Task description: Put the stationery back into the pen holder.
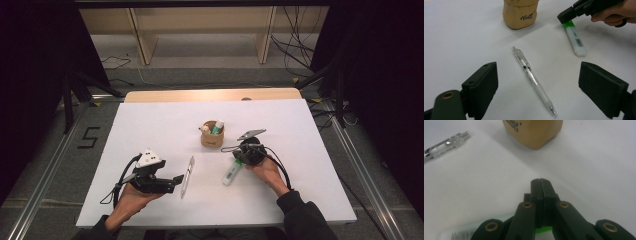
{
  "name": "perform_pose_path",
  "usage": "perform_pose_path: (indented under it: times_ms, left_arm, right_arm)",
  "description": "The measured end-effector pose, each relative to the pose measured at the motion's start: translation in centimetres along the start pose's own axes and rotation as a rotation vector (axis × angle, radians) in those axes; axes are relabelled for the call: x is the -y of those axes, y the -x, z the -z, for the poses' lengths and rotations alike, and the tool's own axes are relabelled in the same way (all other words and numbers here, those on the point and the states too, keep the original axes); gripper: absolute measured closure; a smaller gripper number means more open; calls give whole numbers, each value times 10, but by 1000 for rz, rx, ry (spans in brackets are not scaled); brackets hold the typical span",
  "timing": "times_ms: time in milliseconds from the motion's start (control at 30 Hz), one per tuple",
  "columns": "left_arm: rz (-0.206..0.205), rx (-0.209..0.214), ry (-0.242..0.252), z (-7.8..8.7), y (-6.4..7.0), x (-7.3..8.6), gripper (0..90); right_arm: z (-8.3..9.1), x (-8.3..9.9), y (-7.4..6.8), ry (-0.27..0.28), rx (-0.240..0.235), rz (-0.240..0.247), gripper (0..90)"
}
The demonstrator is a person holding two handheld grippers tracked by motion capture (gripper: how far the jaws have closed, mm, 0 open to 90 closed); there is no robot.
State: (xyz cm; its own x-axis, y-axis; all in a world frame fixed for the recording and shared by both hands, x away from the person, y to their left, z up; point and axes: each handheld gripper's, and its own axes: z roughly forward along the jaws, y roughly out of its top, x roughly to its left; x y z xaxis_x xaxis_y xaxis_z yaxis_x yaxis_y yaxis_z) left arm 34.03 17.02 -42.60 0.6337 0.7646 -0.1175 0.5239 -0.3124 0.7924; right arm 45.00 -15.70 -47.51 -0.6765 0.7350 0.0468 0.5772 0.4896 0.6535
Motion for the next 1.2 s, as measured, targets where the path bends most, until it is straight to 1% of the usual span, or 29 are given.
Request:
perform_pose_path:
  times_ms: [67,233,333,433,700,867,1033,1133,1167,1200]
  left_arm:
    - [-4,2,-3,0,0,0,157]
    - [1,1,-1,0,0,0,157]
    - [2,0,1,0,0,0,157]
    - [0,1,0,0,0,0,157]
    - [0,-1,0,0,0,0,157]
    - [-1,0,1,0,0,0,157]
    - [-1,-2,1,0,0,0,157]
    - [-1,0,1,0,0,0,157]
    - [-2,1,1,0,0,0,157]
    - [-3,0,1,0,0,0,157]
  right_arm:
    - [3,3,0,-10,8,4,900]
    - [12,11,3,-25,-2,-8,900]
    - [16,15,4,-33,-4,-7,900]
    - [21,19,3,-47,8,-6,900]
    - [35,32,0,-67,0,-12,900]
    - [39,38,-2,-71,-6,-8,900]
    - [43,42,-7,-86,-11,6,900]
    - [46,42,-7,-84,-8,17,900]
    - [48,42,-6,-81,-9,21,896]
    - [50,42,-5,-78,-11,30,863]
